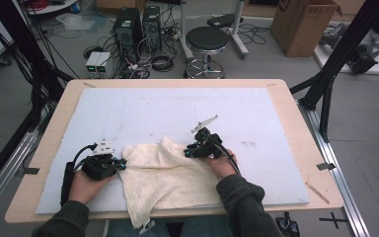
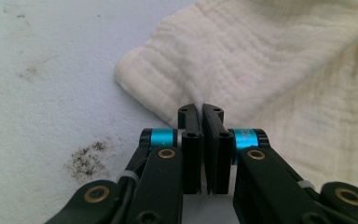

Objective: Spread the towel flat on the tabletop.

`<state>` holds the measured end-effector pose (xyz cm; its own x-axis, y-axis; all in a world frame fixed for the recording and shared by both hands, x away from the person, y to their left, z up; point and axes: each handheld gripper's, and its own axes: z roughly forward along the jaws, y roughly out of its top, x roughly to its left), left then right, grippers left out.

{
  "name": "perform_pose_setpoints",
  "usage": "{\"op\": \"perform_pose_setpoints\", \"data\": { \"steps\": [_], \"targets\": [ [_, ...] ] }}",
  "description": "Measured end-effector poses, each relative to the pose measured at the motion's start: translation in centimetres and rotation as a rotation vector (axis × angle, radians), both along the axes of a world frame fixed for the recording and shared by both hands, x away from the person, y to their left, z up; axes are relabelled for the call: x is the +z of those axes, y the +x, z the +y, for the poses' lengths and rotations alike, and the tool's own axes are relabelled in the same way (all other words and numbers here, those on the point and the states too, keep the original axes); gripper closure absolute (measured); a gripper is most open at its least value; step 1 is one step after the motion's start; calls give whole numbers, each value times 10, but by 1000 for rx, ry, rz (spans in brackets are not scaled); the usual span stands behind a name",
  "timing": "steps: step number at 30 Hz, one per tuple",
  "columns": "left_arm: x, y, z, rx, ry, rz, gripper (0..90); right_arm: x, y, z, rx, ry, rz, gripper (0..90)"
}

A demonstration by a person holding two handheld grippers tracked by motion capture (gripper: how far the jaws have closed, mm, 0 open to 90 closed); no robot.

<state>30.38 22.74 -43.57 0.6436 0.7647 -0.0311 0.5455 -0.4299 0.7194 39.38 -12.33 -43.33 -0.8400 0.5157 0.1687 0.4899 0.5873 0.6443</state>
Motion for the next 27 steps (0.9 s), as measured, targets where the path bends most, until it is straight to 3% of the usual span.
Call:
{"op": "perform_pose_setpoints", "data": {
  "steps": [2,6,8,10,14,16,18,19,21,27],
  "targets": [
    [0,0,-1,-3,0,-6,859,0,0,0,11,5,12,826],
    [2,1,-5,-10,-17,-28,859,7,-3,-5,20,-6,-12,851],
    [3,2,-8,-11,-36,-48,859,23,-9,-17,-2,-60,-63,851],
    [5,3,-14,-23,-49,-63,859,28,-11,-21,-12,-71,-84,850],
    [5,6,-27,-40,-65,-80,859,55,-12,-36,-95,-168,-204,845],
    [5,8,-30,-44,-55,-72,859,57,-9,-34,-111,-156,-222,825],
    [4,9,-30,-38,-45,-71,854,43,-2,-25,-81,-121,-179,698],
    [3,9,-29,-37,-42,-66,854,43,-2,-25,-81,-121,-179,698],
    [3,10,-26,-27,-53,-64,844,35,4,-27,-92,-63,-152,664],
    [8,20,-15,58,-122,-64,667,17,14,-50,-156,13,-94,593]
  ]
}}
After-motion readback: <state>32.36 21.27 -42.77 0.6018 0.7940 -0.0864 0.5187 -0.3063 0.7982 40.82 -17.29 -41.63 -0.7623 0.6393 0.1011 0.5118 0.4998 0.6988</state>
